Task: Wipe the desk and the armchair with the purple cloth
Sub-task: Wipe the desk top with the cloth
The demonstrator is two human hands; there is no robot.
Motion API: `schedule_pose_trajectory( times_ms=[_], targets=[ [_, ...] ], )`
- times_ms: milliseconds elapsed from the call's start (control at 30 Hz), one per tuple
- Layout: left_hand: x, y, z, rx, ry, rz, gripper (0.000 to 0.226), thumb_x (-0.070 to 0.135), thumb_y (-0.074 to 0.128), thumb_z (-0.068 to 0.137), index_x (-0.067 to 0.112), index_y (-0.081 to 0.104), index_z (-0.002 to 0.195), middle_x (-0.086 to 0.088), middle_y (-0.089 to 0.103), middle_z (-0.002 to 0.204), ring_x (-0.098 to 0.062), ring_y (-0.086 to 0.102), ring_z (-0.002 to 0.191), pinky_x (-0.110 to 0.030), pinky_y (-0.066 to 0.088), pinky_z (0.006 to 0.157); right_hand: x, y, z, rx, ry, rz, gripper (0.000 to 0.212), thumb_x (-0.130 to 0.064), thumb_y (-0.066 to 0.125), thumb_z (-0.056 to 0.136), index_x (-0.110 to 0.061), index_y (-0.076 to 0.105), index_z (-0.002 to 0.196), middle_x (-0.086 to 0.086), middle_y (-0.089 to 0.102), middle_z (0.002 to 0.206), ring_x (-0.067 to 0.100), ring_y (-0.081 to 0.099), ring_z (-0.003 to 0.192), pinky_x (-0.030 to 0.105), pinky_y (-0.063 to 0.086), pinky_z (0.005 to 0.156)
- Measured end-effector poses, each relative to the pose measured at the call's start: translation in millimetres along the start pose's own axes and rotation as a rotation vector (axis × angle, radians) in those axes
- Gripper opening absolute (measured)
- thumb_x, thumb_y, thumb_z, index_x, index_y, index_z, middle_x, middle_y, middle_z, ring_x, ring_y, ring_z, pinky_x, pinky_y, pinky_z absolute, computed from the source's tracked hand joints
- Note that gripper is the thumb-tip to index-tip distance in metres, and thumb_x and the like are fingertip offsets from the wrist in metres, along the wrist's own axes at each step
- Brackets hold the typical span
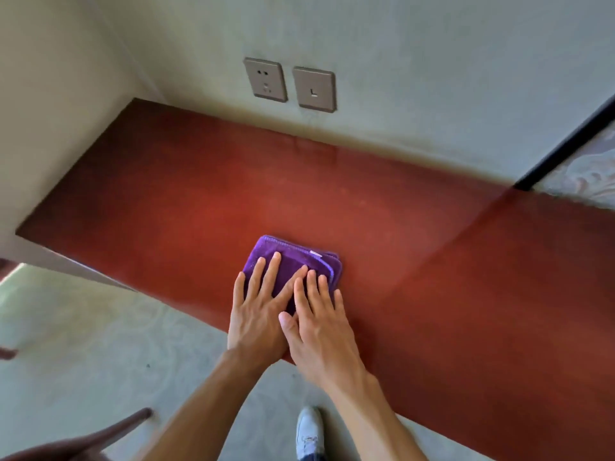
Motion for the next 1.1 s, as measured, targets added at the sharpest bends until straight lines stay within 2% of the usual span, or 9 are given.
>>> schedule_pose_trajectory(
  times_ms=[167, 467, 600, 667, 767, 900, 1000, 1067, 1100],
  targets=[
    [-83, 4, -31, 0.005, -0.122, -0.052, 0.084, 0.054, 0.060, 0.087, 0.044, 0.016, 0.158, -0.007, 0.011, 0.169, -0.029, 0.014, 0.155, -0.055, 0.023, 0.119, -78, 33, 22, -0.095, -0.073, -0.056, 0.084, -0.061, -0.002, 0.095, -0.012, 0.001, 0.162, 0.011, -0.003, 0.170, 0.027, -0.008, 0.157, 0.042, -0.016, 0.120],
    [-203, 9, -49, 0.024, -0.202, -0.155, 0.064, 0.065, 0.029, 0.095, 0.056, 0.004, 0.154, 0.005, -0.001, 0.170, -0.020, -0.004, 0.156, -0.054, 0.013, 0.121, -177, 78, 71, -0.165, -0.119, -0.097, 0.083, -0.065, -0.005, 0.093, -0.019, -0.009, 0.162, 0.009, -0.008, 0.171, 0.025, -0.010, 0.157, 0.046, -0.008, 0.125],
    [-244, -1, -55, 0.264, -0.424, -0.429, 0.040, 0.042, 0.045, 0.101, 0.038, 0.050, 0.141, -0.003, 0.032, 0.158, -0.028, 0.027, 0.148, -0.045, 0.033, 0.115, -191, 84, 78, -0.166, -0.113, -0.153, 0.083, -0.066, -0.011, 0.089, -0.026, -0.009, 0.162, 0.016, -0.009, 0.170, 0.030, -0.008, 0.157, 0.046, -0.007, 0.125],
    [-265, 5, -61, 0.326, -0.671, -0.654, 0.040, 0.037, 0.054, 0.098, 0.021, 0.052, 0.135, -0.007, 0.042, 0.144, -0.028, 0.047, 0.130, -0.043, 0.044, 0.104, -193, 87, 77, -0.166, -0.117, -0.209, 0.085, -0.067, -0.013, 0.088, -0.026, -0.004, 0.162, 0.020, -0.010, 0.169, 0.033, -0.007, 0.156, 0.047, -0.005, 0.126],
    [-277, 20, -64, 0.192, -0.894, -0.864, 0.045, 0.046, 0.059, 0.094, 0.015, 0.051, 0.126, -0.004, 0.051, 0.123, -0.024, 0.058, 0.108, -0.041, 0.049, 0.092, -196, 90, 78, -0.170, -0.096, -0.277, 0.091, -0.068, -0.016, 0.085, -0.024, 0.000, 0.163, 0.026, -0.008, 0.167, 0.039, -0.003, 0.156, 0.049, -0.002, 0.125],
    [-277, 19, -73, 0.028, -1.034, -1.179, 0.033, 0.043, 0.061, 0.090, 0.009, 0.060, 0.090, -0.006, 0.069, 0.091, -0.028, 0.067, 0.088, -0.043, 0.057, 0.082, -204, 98, 78, -0.226, -0.082, -0.379, 0.108, -0.075, 0.039, 0.088, -0.012, -0.011, 0.160, 0.037, -0.015, 0.161, 0.049, -0.013, 0.152, 0.052, -0.010, 0.123],
    [-261, -1, -81, -0.008, -1.071, -1.603, 0.020, 0.030, 0.062, 0.087, 0.010, 0.057, 0.086, -0.009, 0.066, 0.086, -0.026, 0.069, 0.080, -0.047, 0.064, 0.072, -218, 93, 67, -0.214, -0.103, -0.344, 0.130, -0.078, 0.056, 0.077, -0.007, -0.020, 0.156, 0.029, -0.022, 0.162, 0.042, -0.021, 0.152, 0.046, -0.020, 0.120],
    [-262, -28, -90, 0.074, -1.070, -1.722, 0.017, 0.023, 0.061, 0.085, 0.011, 0.051, 0.091, -0.007, 0.063, 0.084, -0.018, 0.066, 0.071, -0.041, 0.064, 0.064, -238, 78, 59, -0.145, -0.118, -0.034, 0.111, -0.059, 0.067, 0.085, -0.010, 0.002, 0.161, 0.019, 0.000, 0.169, 0.032, 0.000, 0.157, 0.038, -0.005, 0.125],
    [-268, -45, -98, 0.142, -1.075, -1.744, 0.018, 0.021, 0.060, 0.084, 0.012, 0.046, 0.092, -0.004, 0.063, 0.081, -0.014, 0.064, 0.067, -0.036, 0.063, 0.059, -250, 67, 57, -0.103, -0.125, 0.161, 0.092, -0.042, 0.071, 0.089, -0.017, 0.020, 0.161, 0.014, 0.025, 0.166, 0.028, 0.023, 0.154, 0.036, 0.017, 0.125]
  ],
)
Point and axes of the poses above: each hand's wrist, its own z-axis towards the middle knuckle, its own y-axis out of the palm, x = y × z, the point moved 7 cm from there along z, towards the middle knuckle
